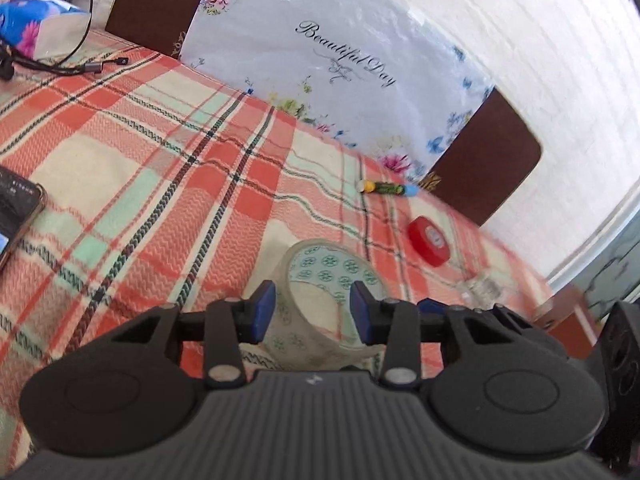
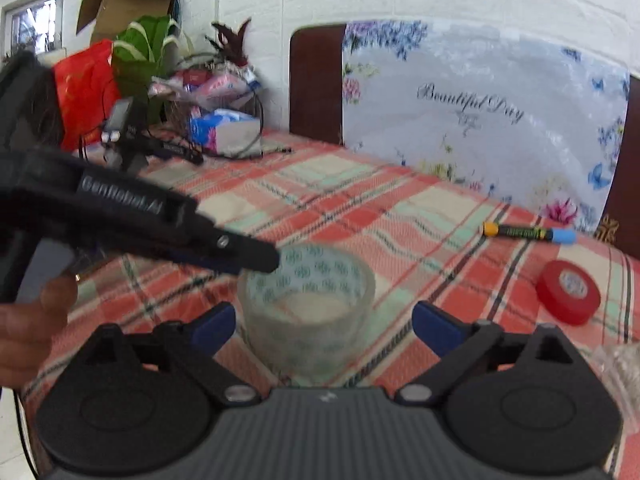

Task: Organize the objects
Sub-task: 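Reach the left gripper to the clear tape roll and grasp its rim, then carry the clear tape into the brown box and open the left gripper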

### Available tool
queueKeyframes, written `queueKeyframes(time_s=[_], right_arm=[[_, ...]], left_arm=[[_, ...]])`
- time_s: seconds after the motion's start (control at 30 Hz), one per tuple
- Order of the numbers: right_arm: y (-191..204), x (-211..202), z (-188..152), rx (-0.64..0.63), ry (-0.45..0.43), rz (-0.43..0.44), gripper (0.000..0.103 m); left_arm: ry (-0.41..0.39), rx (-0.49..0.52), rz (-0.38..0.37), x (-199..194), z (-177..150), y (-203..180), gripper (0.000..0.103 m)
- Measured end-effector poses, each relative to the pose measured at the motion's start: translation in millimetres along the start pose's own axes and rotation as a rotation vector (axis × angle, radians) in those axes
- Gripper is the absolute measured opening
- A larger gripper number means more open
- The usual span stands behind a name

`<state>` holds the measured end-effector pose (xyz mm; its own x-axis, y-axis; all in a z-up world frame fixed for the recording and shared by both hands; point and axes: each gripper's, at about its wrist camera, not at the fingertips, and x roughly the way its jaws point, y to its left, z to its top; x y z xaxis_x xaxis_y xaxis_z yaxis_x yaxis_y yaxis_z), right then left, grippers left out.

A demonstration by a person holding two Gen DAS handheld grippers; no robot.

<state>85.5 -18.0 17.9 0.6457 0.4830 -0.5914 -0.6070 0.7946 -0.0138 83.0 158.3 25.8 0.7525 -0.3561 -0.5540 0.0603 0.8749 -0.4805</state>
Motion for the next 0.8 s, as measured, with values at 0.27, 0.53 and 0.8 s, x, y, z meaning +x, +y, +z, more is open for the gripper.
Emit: queueKeyframes(time_s=[0.27, 0.53, 0.8], right_arm=[[8.8, 46.3, -2.7, -0.051, 0.050, -0.001, 0.094], [-13.7, -0.4, -35.3, -0.019, 0.076, -0.109, 0.093], [-85.9, -107.0, -115.5, 0.168, 0.080, -0.363, 0.093]], left_arm=[[0.063, 0.036, 0.122, 21.1, -4.0, -4.9, 0.034], [0.171, 0.173, -0.002, 37.7, -37.6, -72.7, 0.034], [0.302, 0.470, -0.197, 73.6, -104.0, -209.7, 0.035]])
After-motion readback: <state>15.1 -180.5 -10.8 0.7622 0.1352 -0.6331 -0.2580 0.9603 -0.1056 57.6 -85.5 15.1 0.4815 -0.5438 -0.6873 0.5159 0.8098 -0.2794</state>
